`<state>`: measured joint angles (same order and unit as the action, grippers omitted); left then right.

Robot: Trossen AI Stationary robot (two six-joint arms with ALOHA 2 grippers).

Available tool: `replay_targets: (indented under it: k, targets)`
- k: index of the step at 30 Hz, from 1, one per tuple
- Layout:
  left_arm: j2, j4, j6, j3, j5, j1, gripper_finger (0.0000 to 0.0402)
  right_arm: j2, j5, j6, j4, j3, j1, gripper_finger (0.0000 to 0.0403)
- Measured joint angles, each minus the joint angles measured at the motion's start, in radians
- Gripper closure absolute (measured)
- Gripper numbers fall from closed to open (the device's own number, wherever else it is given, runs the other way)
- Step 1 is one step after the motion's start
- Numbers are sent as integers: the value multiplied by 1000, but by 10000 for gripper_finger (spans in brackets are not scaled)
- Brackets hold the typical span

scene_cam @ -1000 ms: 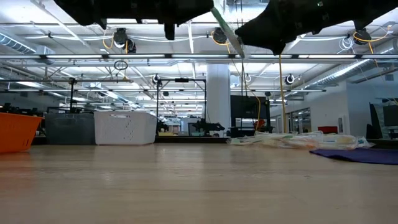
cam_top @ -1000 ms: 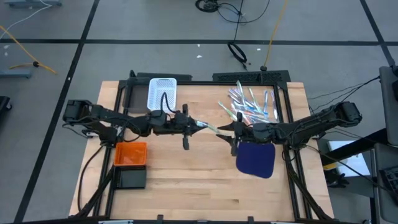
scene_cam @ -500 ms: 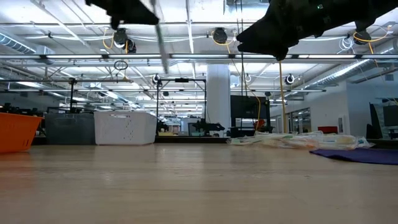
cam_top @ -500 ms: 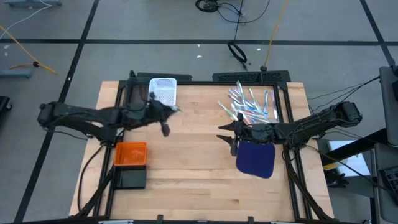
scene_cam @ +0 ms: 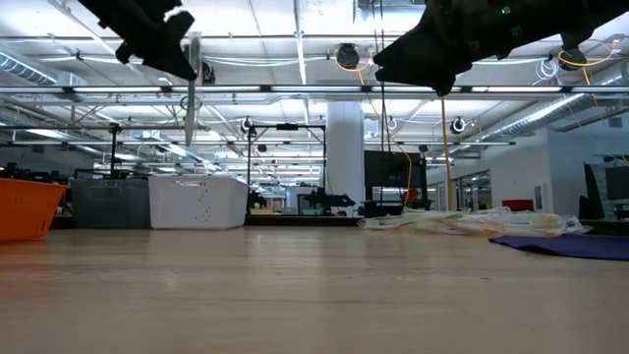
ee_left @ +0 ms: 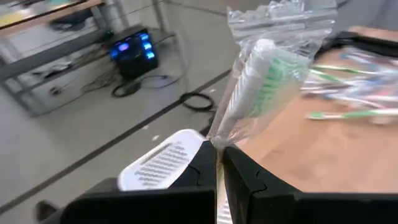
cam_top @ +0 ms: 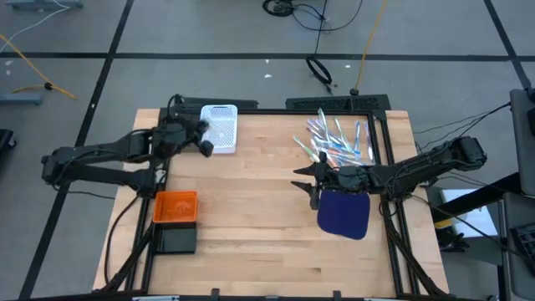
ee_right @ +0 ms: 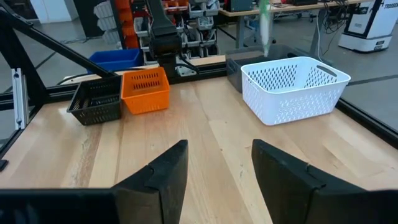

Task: Pick & Place Toothbrushes
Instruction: Put the green toothbrush into the white bin

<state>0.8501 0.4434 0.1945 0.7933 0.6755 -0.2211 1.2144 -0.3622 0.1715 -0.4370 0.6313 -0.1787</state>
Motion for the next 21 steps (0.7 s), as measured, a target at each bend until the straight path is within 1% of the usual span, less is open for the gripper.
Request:
replay_targets:
  k: [2, 8, 12, 17, 21]
  targets:
    - [25, 2, 8, 0, -44, -57, 401, 0, 0, 0, 0, 0, 0, 232]
    - [128, -31, 6, 0, -234, -228, 401, 0, 1, 0, 0, 0, 0, 232]
    - [204, -61, -5, 0, -325, -336, 401, 0, 1, 0, 0, 0, 0, 232]
    - [293, -79, -7, 0, -485, -461, 401, 0, 1, 0, 0, 0, 0, 232]
    - [352, -89, -7, 0, -525, -523, 401, -1, 1, 0, 0, 0, 0, 232]
